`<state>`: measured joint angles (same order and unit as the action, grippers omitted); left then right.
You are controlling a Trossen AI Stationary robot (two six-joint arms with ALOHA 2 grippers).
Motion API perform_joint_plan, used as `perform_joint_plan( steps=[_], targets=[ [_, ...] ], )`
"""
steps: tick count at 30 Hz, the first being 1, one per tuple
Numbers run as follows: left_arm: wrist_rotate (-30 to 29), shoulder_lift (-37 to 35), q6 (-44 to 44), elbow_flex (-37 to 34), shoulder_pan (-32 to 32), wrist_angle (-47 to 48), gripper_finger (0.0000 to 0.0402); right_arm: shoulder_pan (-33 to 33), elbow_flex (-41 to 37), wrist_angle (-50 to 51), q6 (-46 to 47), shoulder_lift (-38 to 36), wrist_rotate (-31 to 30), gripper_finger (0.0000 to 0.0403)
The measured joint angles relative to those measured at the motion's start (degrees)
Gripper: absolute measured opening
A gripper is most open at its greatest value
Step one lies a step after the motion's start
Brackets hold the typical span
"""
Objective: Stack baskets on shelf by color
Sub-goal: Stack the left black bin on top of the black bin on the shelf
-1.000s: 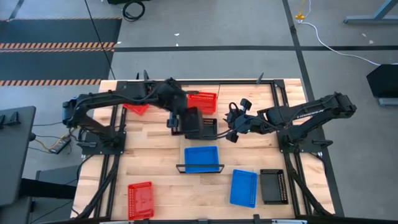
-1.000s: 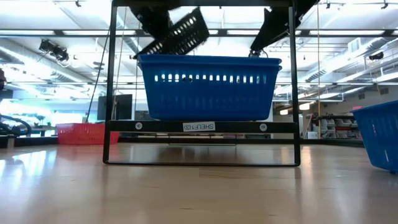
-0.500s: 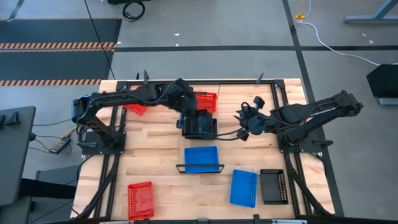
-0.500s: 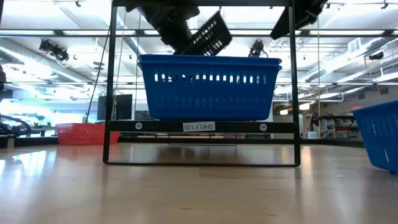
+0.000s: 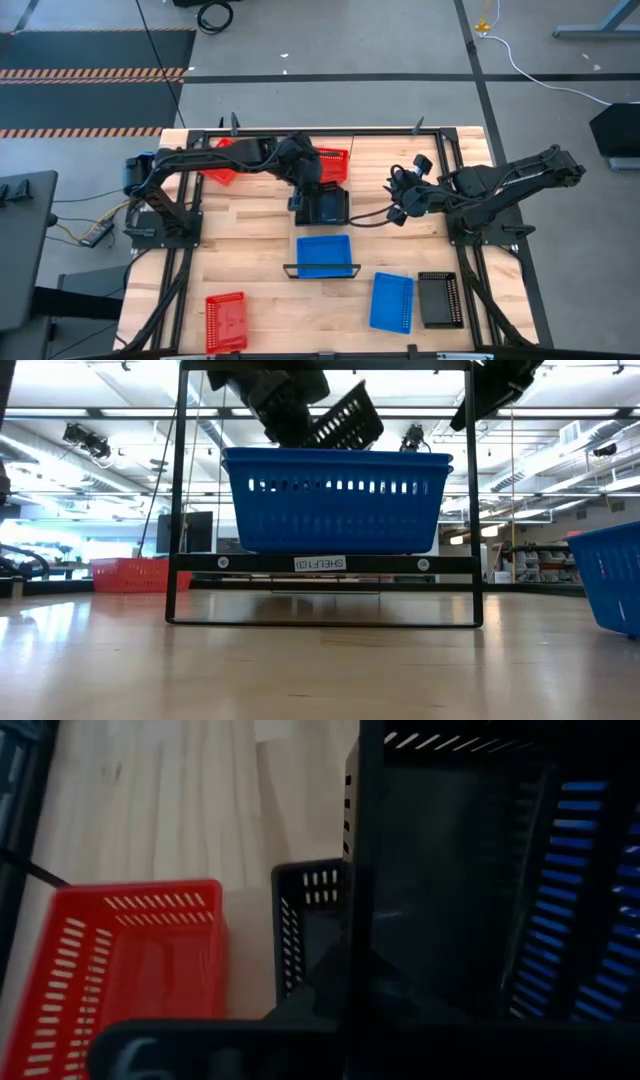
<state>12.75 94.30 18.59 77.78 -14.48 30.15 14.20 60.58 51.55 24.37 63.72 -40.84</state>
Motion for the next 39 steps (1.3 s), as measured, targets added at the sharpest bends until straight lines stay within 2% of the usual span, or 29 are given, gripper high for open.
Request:
perform_joint_plan(
  steps=[10,25,39],
  targets=[
    [-4.17,0.79,1.87,-0.02,-0.22,0.36,0.0009,0.0,0.0,0.07,-1.54,0.0,0.42,0.01],
    [-3.91,1.49,2.55,-0.17,-0.55,3.03,0.0011,0.0,-0.04,-0.35,-1.38,0.02,0.46,0.01],
    [-5.64,1.49,1.09,-0.19,-0.52,2.83,0.0083,0.0,-0.04,-0.56,-1.38,0.02,0.46,0.01]
  ],
)
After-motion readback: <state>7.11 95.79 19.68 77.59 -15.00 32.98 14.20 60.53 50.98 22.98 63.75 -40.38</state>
